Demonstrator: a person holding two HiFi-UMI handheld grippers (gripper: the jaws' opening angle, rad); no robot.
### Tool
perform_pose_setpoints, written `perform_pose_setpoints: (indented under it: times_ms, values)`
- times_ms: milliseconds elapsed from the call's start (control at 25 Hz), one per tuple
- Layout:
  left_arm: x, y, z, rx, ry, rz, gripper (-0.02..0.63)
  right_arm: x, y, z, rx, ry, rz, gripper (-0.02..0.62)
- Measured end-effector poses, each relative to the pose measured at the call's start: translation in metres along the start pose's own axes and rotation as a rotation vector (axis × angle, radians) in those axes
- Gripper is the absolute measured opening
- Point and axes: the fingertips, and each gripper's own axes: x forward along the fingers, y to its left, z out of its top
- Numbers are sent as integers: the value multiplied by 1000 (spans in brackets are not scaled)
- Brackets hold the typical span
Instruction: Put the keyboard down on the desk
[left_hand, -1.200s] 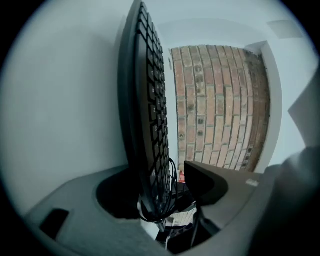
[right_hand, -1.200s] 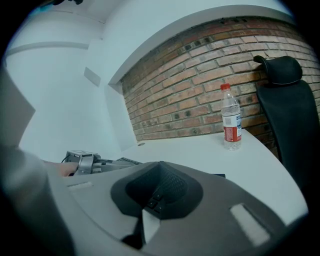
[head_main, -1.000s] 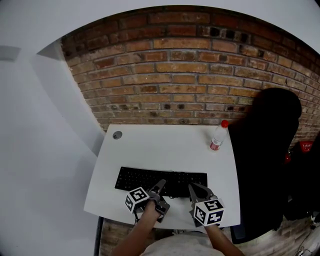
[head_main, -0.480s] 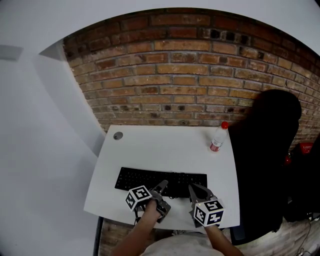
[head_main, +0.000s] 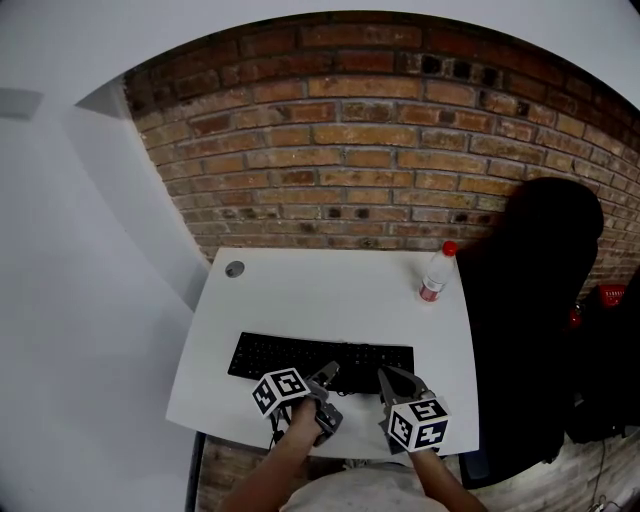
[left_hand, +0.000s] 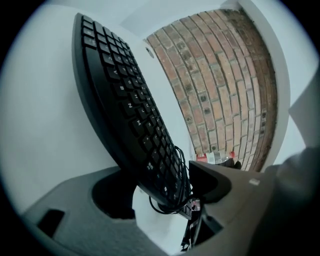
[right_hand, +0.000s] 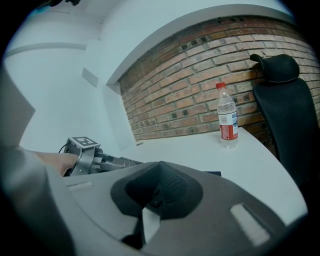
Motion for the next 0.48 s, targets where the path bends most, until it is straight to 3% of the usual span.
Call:
perform_pose_setpoints:
  times_ms: [480]
  values:
    - [-9,6,-4,-32,23,-2,310,3,11,-1,-4,5,12,9]
